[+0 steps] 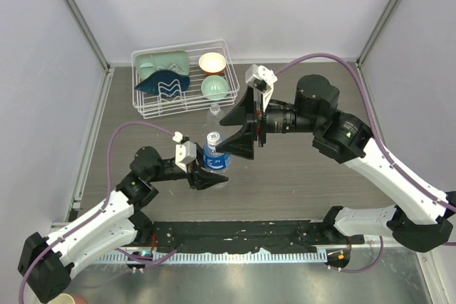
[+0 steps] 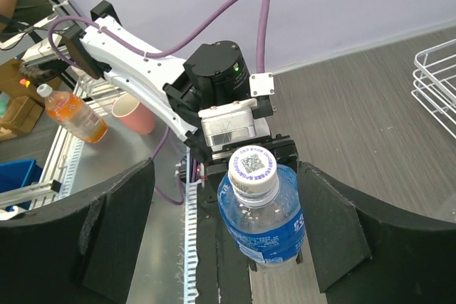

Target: Screw on the bottle caps

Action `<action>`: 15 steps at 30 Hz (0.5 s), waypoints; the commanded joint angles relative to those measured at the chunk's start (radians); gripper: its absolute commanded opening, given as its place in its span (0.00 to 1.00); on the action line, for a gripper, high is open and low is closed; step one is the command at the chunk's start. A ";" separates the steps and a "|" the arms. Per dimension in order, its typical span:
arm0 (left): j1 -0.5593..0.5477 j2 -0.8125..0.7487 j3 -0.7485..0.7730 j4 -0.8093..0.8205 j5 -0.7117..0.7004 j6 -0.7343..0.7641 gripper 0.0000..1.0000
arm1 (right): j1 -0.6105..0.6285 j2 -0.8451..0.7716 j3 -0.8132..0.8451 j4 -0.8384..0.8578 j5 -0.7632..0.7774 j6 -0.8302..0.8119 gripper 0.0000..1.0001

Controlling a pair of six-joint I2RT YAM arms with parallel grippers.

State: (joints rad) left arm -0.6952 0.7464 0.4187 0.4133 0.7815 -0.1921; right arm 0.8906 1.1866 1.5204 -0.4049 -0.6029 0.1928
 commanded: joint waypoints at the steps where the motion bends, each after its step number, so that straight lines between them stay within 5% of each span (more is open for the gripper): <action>1: -0.004 -0.019 0.037 0.064 0.027 -0.013 0.00 | -0.002 -0.005 -0.008 0.116 -0.054 0.017 0.86; 15: -0.004 -0.008 0.068 0.056 0.013 -0.021 0.00 | -0.002 0.064 -0.055 0.196 -0.063 0.057 0.76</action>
State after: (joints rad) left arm -0.6979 0.7414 0.4358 0.4164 0.7872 -0.2062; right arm 0.8898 1.2324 1.4708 -0.2611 -0.6506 0.2417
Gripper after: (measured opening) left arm 0.466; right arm 0.781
